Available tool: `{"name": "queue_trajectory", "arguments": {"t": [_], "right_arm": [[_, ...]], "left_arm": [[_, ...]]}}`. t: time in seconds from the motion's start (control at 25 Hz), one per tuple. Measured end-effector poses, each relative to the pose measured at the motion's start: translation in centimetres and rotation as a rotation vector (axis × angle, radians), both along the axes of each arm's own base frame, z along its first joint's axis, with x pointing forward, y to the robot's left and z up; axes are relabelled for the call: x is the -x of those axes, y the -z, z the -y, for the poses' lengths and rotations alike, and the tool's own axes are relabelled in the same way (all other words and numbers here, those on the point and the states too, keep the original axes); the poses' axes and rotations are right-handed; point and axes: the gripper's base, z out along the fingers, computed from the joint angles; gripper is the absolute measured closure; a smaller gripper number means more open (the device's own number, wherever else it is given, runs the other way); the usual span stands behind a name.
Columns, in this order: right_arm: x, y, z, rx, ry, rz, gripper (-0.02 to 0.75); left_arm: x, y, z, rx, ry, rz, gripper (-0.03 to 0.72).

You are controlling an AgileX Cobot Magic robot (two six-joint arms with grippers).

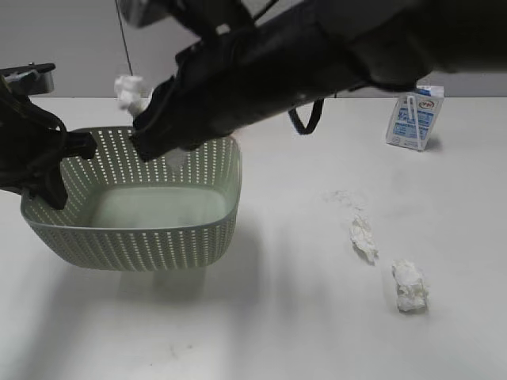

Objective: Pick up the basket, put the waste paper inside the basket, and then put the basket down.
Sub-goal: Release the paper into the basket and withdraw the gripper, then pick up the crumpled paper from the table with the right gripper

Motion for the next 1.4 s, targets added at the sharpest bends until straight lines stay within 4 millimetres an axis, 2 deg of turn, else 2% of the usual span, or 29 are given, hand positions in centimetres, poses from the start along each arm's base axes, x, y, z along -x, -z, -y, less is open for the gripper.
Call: {"name": "queue_trajectory", "arguments": {"t": [0.04,0.12,0.2,0.28,0.4,0.48,0.6,0.68,0.76,0.84,0.96,1.28,1.4], "right_arm": [[-0.2,0.8,-0.2,0.013,0.001,-0.014,0.596],[-0.4,1.7,-0.4,0.028,0.004,-0.03,0.432],[-0.6,1.7,-0.3,0.023,0.025,-0.023,0.226],[-0.8,1.4,-0.2,0.007,0.051,-0.009,0.13],[-1.3,0.1,0.7,-0.018,0.086,0.021,0.113],[-2.2,-1.3,2.2,-0.05,0.134,0.034,0.113],[-4.0,-3.5,5.8,-0.122,0.256,-0.023,0.114],[-5.2,-3.9,8.8,-0.125,0.305,-0.102,0.125],[-6.0,-3.2,11.3,-0.053,0.304,-0.159,0.146],[-6.4,-1.7,13.3,0.075,0.301,-0.23,0.16],[-6.9,1.9,14.7,0.277,0.342,-0.336,0.172],[-8.3,12.1,15.1,0.482,0.495,-0.657,0.198],[-8.0,14.9,15.5,0.571,0.519,-0.748,0.225]], "left_arm": [[0.0,0.0,0.0,0.0,0.0,-0.001,0.688],[0.0,0.0,0.0,0.0,0.0,-0.001,0.688],[0.0,0.0,0.0,0.0,0.0,-0.001,0.688],[0.0,0.0,0.0,0.002,-0.001,-0.002,0.688],[0.0,0.0,0.0,0.002,-0.001,0.0,0.688],[0.0,0.0,0.0,0.002,-0.001,0.0,0.688],[0.0,0.0,0.0,0.003,-0.001,0.0,0.688],[0.0,0.0,0.0,0.003,-0.001,0.0,0.688],[0.0,0.0,0.0,0.003,-0.001,0.0,0.688],[0.0,0.0,0.0,0.003,-0.002,0.001,0.688],[-0.1,0.0,0.0,0.004,-0.002,0.005,0.688],[-0.1,0.0,0.0,0.006,-0.004,0.008,0.688],[-0.1,0.0,0.0,0.006,-0.003,0.008,0.688]]}}
